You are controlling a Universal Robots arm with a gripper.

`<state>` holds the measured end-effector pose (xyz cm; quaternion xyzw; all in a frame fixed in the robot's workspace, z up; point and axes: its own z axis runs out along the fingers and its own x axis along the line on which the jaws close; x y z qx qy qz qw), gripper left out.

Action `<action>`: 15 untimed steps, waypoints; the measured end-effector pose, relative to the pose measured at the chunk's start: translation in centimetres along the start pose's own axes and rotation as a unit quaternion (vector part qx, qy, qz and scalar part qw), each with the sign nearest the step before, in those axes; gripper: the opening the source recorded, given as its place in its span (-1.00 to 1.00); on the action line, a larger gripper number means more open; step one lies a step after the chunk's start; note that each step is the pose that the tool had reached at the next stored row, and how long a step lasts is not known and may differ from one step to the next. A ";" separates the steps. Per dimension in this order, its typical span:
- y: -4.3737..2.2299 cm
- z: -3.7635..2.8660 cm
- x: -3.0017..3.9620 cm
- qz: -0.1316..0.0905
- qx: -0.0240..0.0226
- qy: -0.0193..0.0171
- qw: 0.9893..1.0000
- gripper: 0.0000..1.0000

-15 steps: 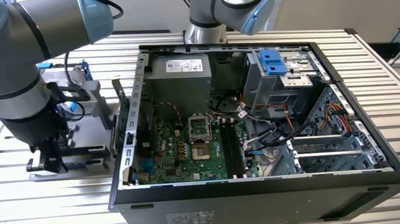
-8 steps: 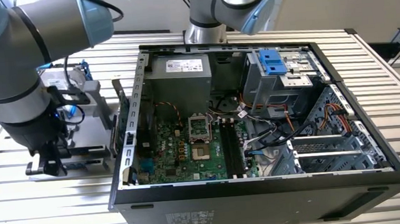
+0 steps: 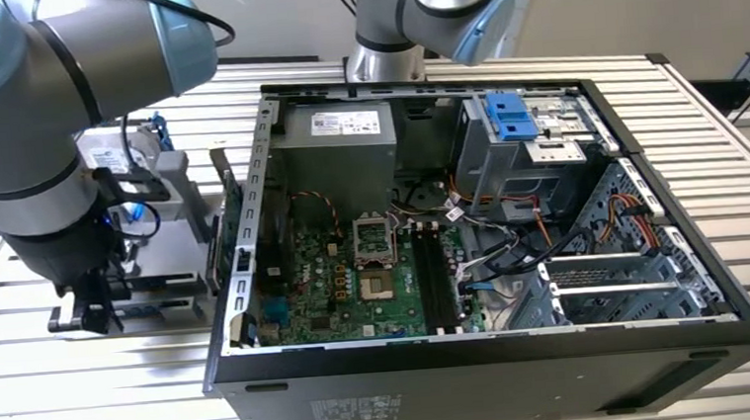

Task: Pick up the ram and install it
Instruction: 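Pick up the ram and move it above insertion slot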

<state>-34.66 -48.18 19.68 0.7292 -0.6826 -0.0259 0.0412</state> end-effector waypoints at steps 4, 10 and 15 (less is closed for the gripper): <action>-0.02 0.08 0.00 -0.001 0.000 0.000 1.000 1.00; -0.02 0.18 0.00 -0.005 0.007 0.001 1.000 1.00; -0.03 0.23 0.00 -0.012 0.011 0.002 1.000 1.00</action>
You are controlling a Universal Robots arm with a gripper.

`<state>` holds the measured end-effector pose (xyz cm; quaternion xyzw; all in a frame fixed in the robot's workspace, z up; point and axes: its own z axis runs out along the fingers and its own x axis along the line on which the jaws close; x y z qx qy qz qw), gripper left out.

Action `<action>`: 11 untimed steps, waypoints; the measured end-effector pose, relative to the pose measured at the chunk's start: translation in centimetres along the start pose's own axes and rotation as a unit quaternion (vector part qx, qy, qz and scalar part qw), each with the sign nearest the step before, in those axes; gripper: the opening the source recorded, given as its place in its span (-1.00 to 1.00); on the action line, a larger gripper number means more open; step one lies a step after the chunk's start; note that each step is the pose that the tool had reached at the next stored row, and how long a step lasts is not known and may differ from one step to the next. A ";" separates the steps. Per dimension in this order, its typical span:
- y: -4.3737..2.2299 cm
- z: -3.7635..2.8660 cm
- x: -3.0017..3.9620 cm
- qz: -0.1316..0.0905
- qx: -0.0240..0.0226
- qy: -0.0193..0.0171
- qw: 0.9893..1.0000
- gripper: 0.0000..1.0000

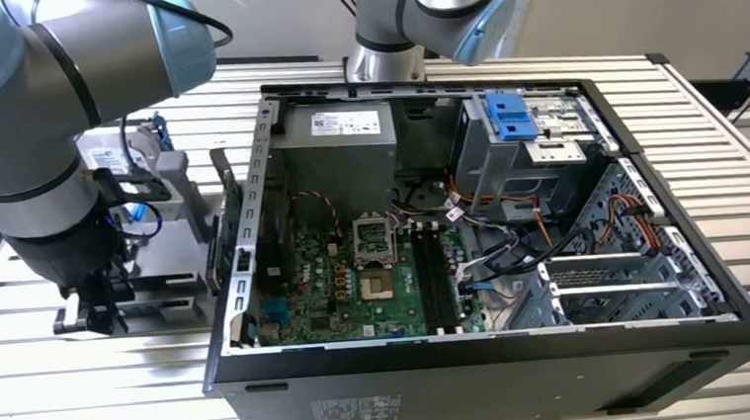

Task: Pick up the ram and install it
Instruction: 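Pick up the ram and move it above insertion slot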

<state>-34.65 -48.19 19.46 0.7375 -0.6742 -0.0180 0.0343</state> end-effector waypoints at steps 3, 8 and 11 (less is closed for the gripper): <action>0.01 0.02 0.00 0.000 0.000 0.000 1.000 1.00; -0.01 0.11 -0.01 -0.004 0.005 0.001 1.000 1.00; 0.00 0.11 -0.01 -0.004 0.005 0.001 1.000 1.00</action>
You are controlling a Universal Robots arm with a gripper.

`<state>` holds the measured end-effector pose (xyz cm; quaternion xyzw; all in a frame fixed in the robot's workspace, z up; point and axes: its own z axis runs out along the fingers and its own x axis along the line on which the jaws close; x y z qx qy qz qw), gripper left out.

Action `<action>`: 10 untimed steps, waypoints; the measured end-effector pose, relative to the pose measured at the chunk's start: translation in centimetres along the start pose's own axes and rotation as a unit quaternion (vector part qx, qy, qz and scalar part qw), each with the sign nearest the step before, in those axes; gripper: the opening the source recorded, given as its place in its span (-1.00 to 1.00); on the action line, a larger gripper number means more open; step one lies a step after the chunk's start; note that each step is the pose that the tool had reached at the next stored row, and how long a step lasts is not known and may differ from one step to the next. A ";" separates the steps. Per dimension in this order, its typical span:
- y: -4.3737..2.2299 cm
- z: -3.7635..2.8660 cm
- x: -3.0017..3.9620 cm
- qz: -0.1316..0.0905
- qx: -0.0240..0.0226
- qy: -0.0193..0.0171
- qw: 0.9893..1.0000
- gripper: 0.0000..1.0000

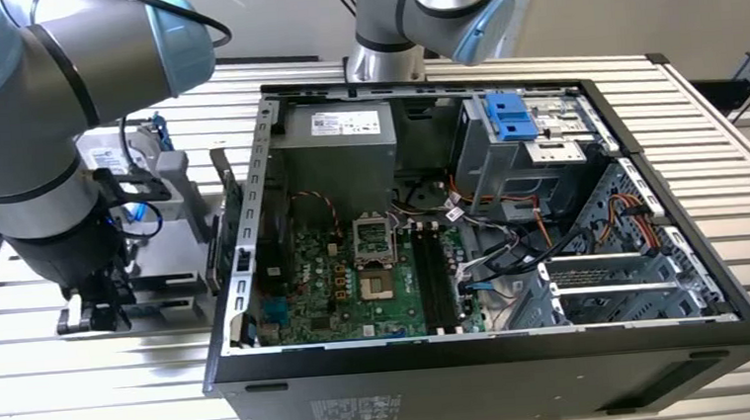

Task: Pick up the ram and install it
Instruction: 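Pick up the ram and move it above insertion slot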

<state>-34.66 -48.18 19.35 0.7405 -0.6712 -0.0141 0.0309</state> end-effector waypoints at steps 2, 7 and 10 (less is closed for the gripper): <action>0.00 0.00 0.00 0.000 0.000 0.000 1.000 1.00; -0.01 0.00 -0.16 0.000 0.000 0.000 1.000 1.00; -0.03 -0.01 -0.34 0.001 0.000 0.000 1.000 1.00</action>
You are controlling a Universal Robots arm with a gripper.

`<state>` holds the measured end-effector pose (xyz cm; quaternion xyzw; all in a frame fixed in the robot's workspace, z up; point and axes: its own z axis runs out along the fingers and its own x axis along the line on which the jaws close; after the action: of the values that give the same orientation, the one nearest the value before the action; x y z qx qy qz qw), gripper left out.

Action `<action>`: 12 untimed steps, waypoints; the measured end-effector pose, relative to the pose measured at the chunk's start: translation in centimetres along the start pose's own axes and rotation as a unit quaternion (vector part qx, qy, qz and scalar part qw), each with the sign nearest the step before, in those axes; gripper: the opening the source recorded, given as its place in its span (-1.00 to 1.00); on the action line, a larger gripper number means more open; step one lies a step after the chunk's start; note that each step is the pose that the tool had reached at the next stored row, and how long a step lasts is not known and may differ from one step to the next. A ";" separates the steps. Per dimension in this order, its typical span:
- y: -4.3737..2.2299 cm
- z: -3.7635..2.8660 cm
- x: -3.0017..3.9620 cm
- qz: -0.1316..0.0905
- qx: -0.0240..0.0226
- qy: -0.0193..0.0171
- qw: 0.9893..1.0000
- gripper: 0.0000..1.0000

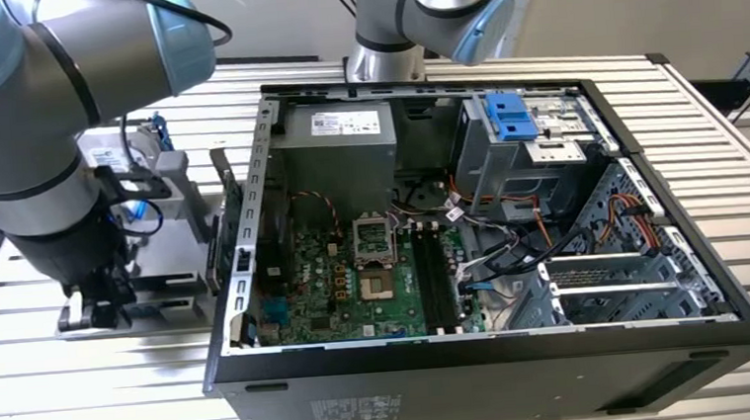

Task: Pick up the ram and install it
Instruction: 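Pick up the ram and move it above insertion slot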

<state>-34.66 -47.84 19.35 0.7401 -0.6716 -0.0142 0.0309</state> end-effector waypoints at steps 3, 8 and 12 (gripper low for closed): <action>-0.02 0.00 -0.21 0.000 0.000 0.000 1.000 1.00; -0.02 0.00 -0.26 0.000 0.000 0.000 1.000 1.00; -0.03 0.00 -0.26 0.000 0.000 0.000 1.000 -1.00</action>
<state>-34.66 -47.57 19.34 0.7399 -0.6718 -0.0142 0.0309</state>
